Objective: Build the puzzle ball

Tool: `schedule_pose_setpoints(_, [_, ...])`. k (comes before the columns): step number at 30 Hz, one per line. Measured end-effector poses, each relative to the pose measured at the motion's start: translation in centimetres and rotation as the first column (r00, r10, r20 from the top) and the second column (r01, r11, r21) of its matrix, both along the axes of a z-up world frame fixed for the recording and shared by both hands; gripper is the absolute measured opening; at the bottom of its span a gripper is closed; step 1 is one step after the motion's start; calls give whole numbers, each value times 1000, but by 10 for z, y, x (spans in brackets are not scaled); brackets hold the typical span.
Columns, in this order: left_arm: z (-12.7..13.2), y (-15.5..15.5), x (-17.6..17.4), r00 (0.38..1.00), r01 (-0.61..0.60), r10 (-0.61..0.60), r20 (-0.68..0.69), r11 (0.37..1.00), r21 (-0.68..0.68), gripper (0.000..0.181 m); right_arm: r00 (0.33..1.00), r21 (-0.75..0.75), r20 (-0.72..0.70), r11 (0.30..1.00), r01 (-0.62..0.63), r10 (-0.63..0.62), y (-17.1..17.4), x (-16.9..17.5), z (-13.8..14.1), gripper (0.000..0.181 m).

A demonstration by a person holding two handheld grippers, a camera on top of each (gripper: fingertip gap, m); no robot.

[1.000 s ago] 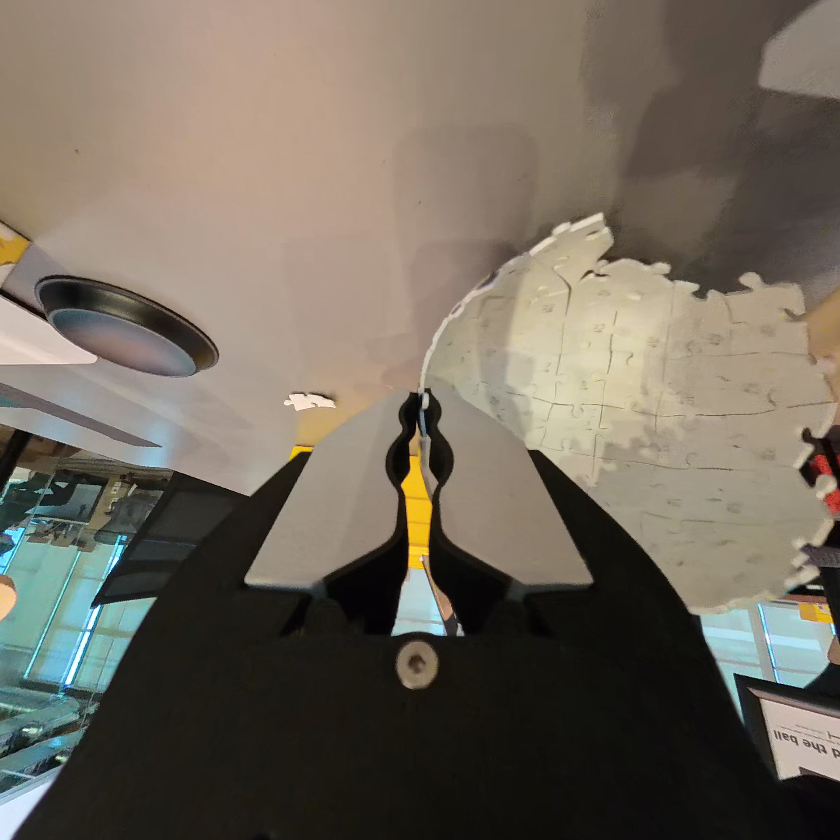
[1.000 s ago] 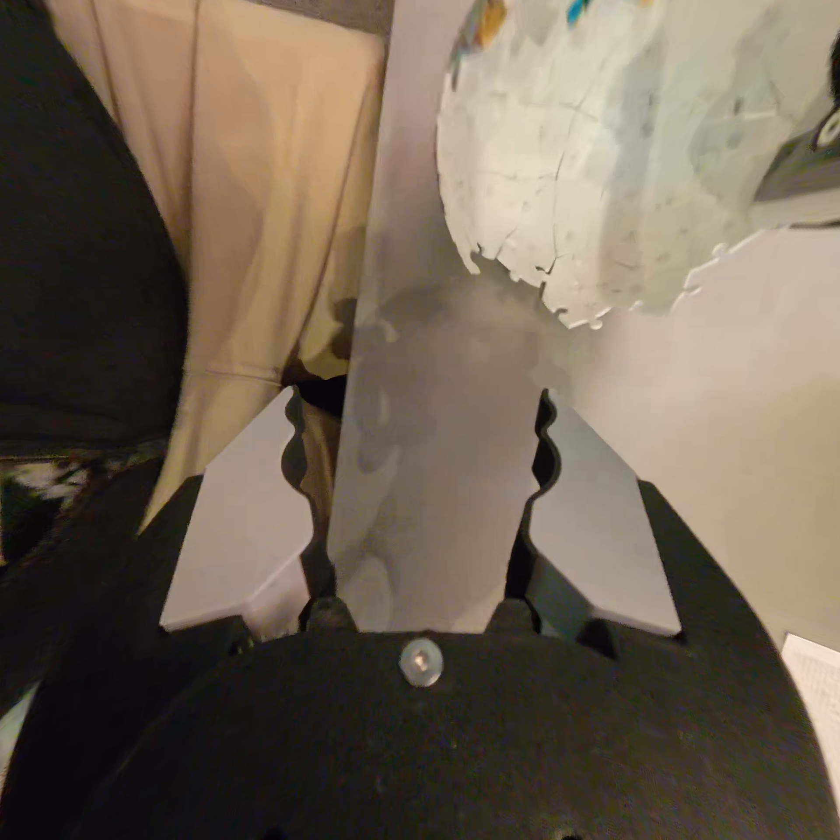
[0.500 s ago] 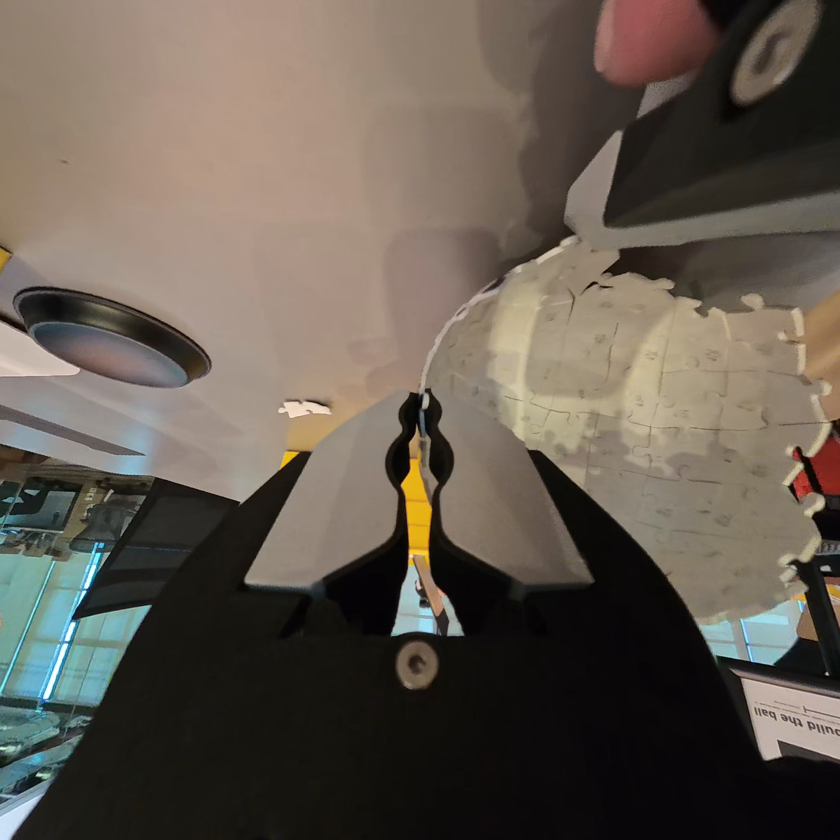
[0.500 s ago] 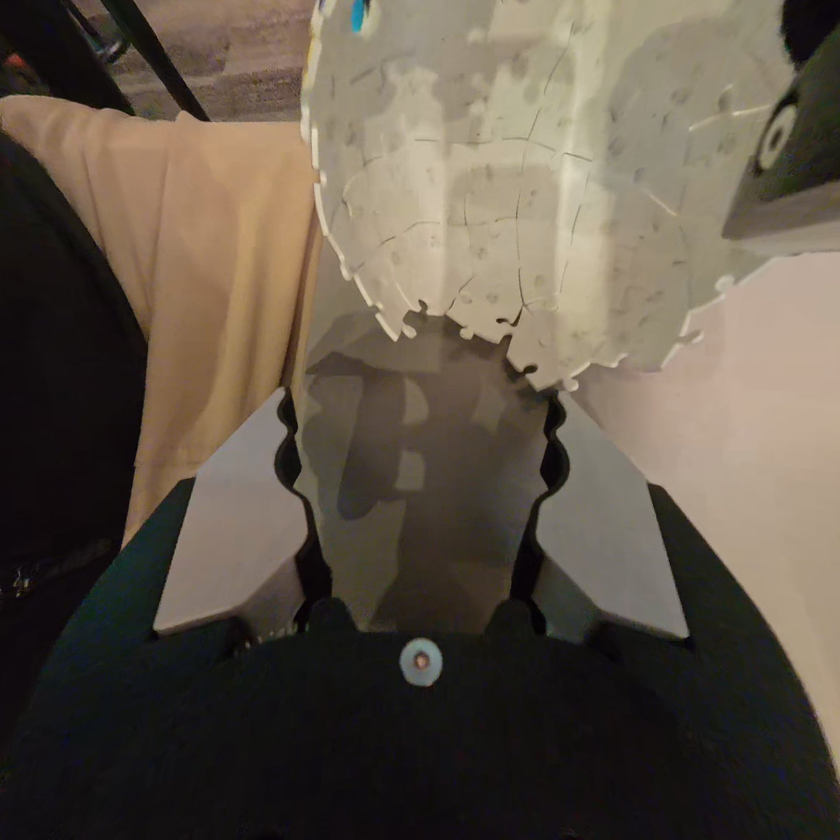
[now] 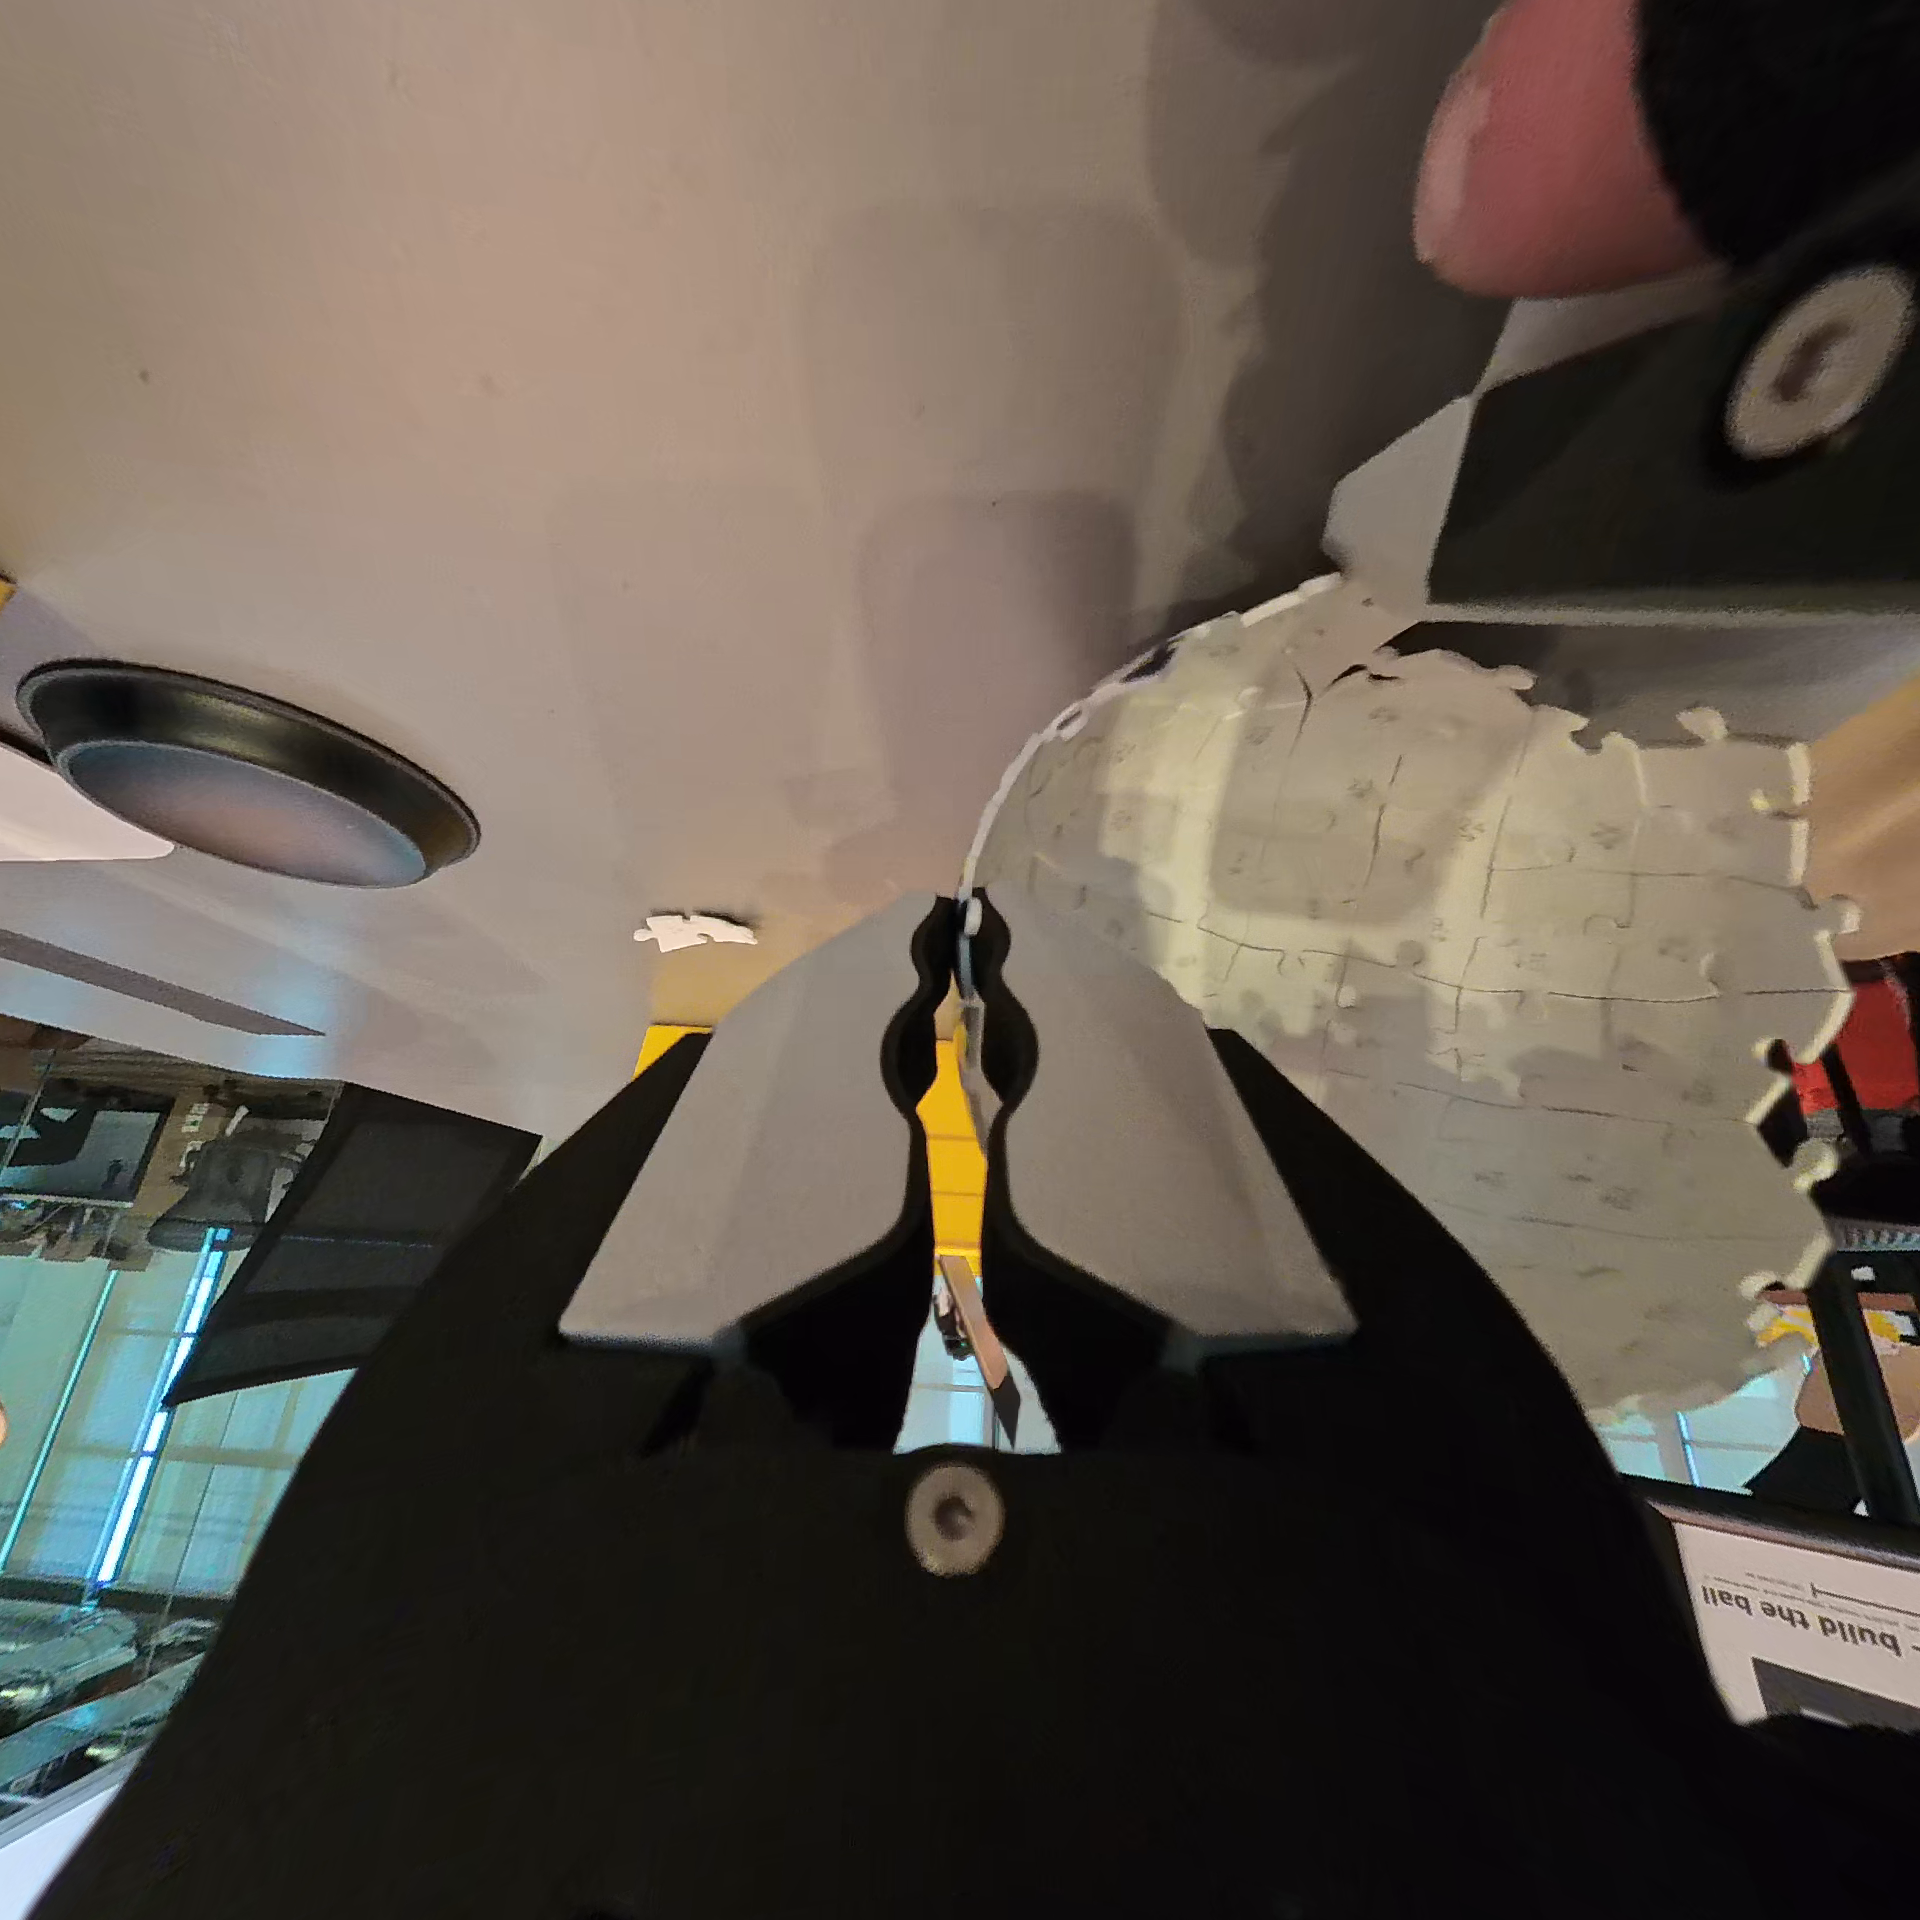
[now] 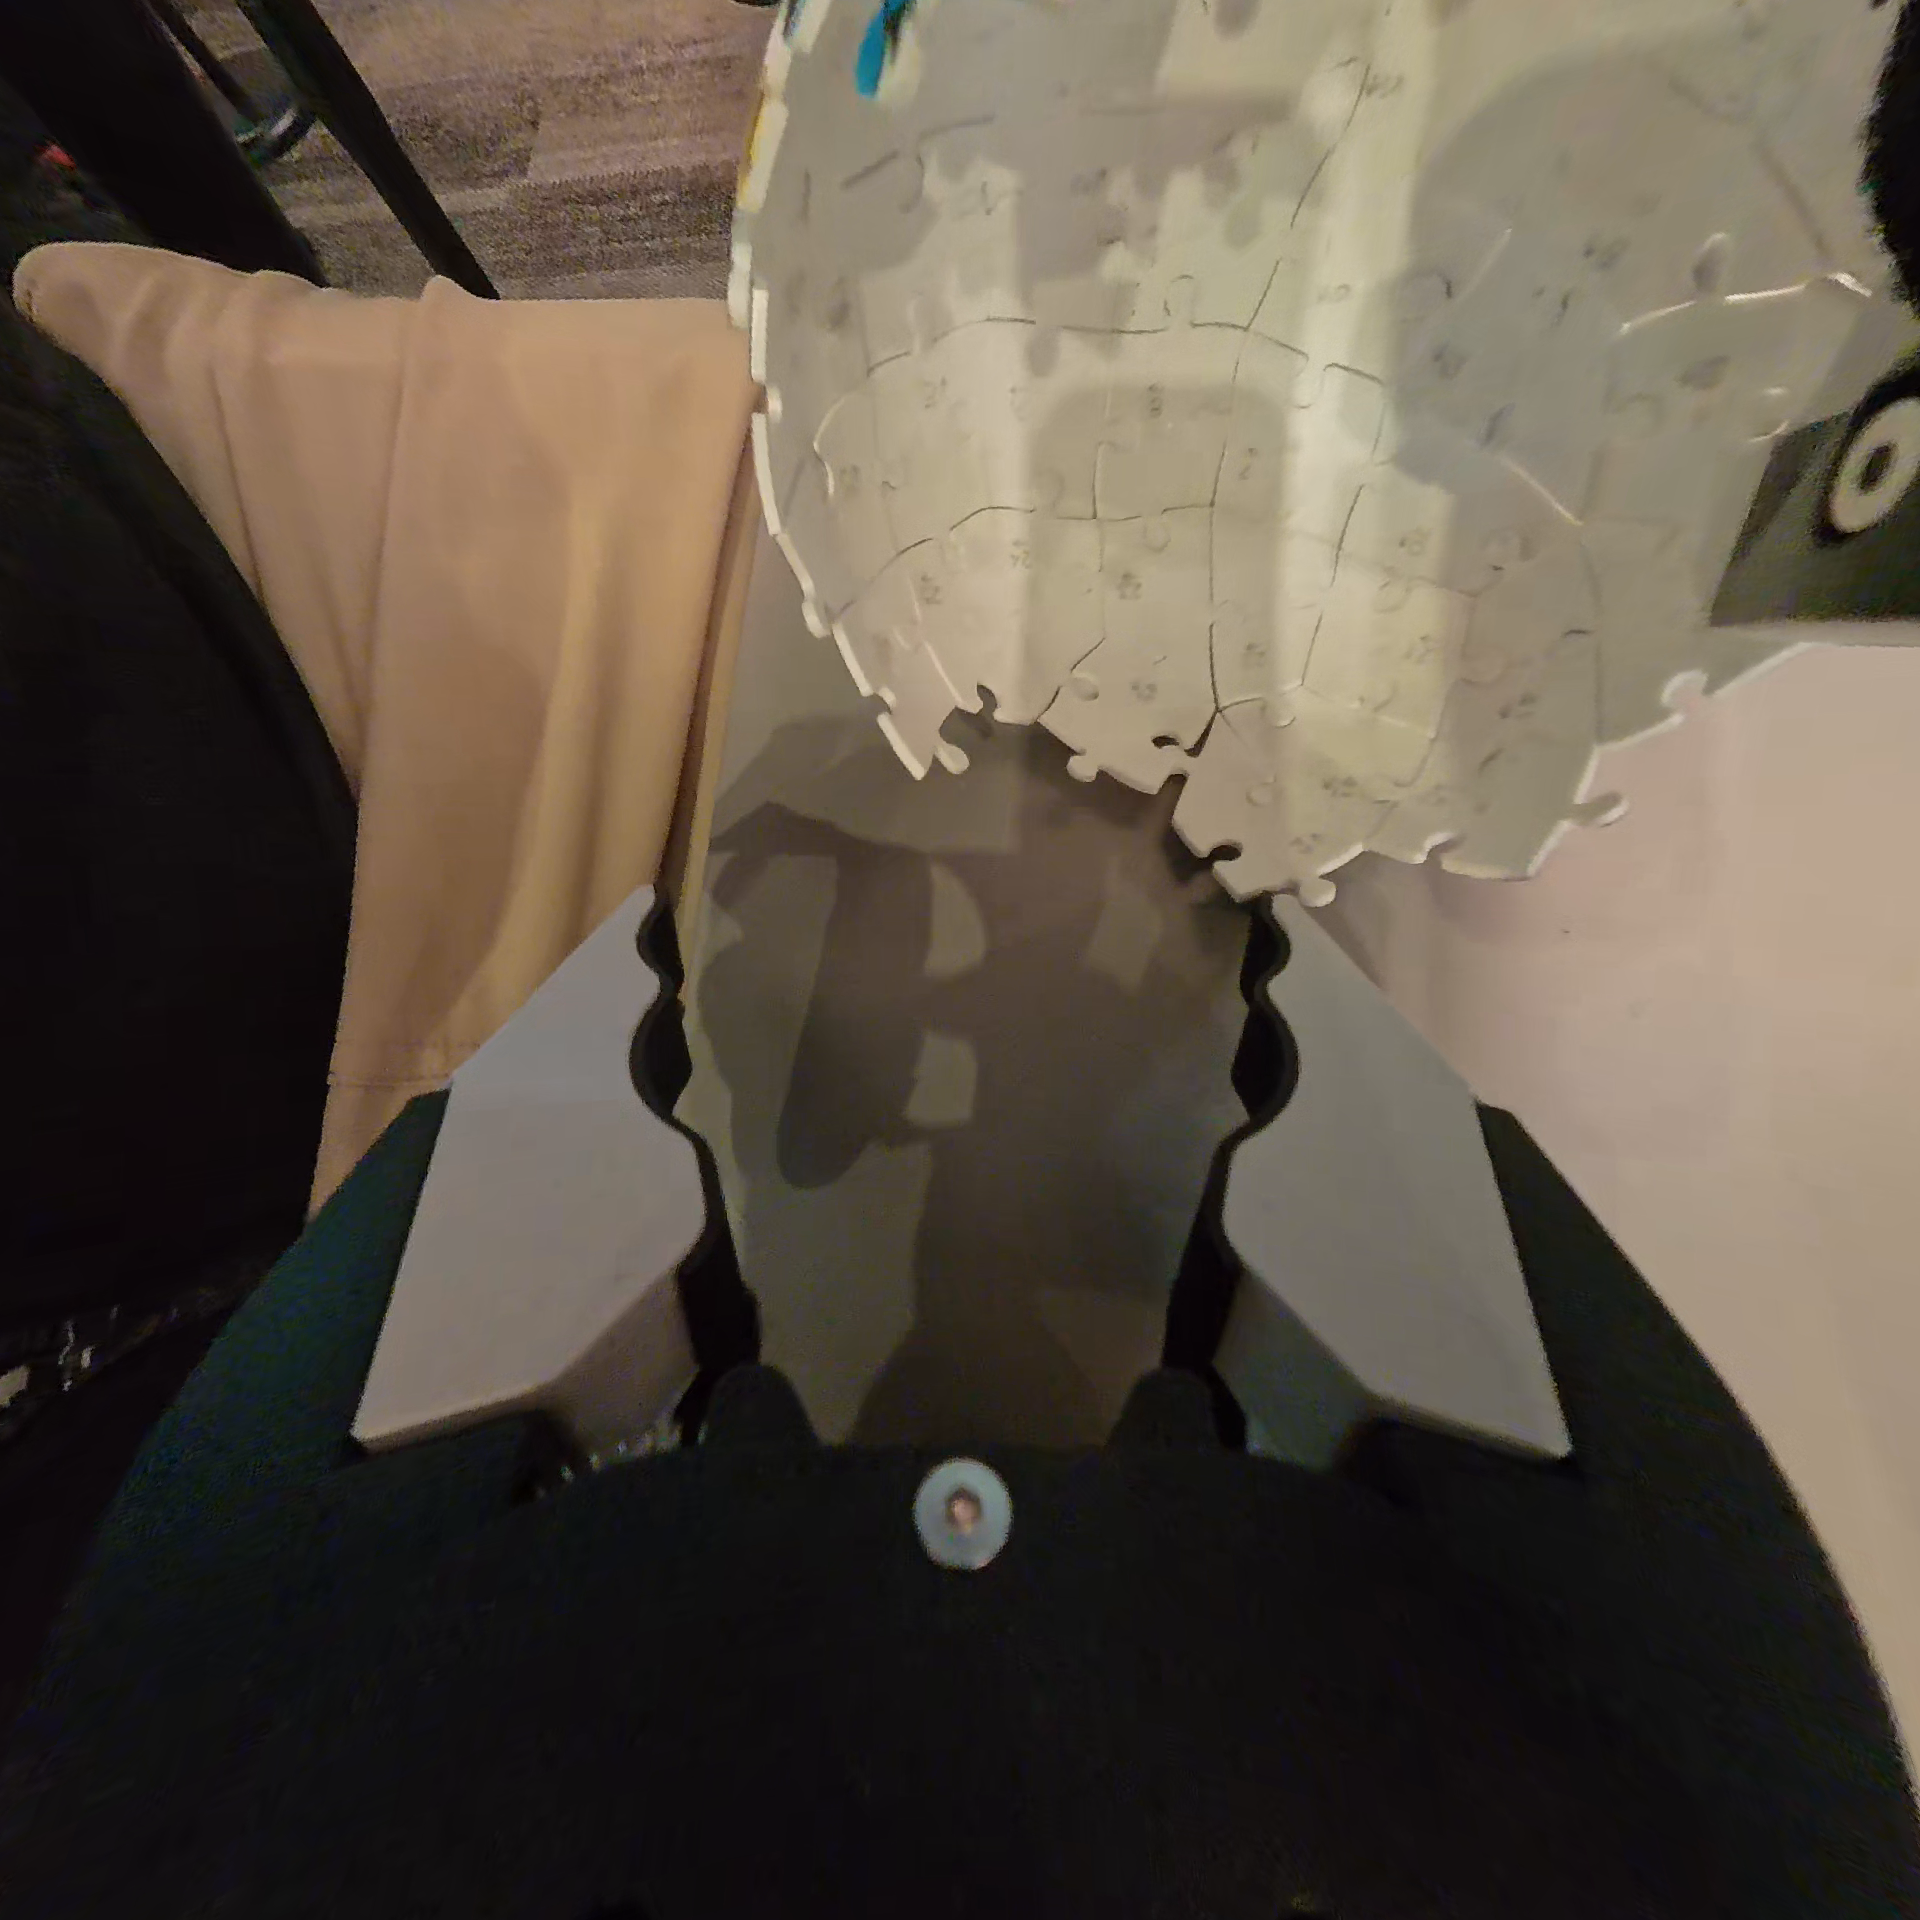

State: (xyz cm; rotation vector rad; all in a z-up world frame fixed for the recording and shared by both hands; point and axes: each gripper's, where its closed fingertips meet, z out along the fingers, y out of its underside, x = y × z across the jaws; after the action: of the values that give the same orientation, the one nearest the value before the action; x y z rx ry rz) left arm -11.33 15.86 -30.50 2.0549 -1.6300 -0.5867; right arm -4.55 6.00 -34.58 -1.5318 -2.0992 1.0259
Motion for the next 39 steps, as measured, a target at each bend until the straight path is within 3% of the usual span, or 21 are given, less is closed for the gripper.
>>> schedule_pose_setpoints(24, [-3, 2, -3, 1000, -21, 21, -2, 1000, -20, 3, 1000, -8, 1, 1000, 5, -5, 0, -2, 1, 104])
schedule_pose_setpoints(31, [-2, 2, -7, 997, -69, 70, 26, 997, -28, 2, 997, 75, -24, 994, 76, -75, 16, -1, 5, 89])
schedule_pose_setpoints(39, [-4, 1, -13, 990, -127, 130, 54, 991, -47, 2, 982, 62, -59, 981, 185, -182, 38, -5, 8, 69])
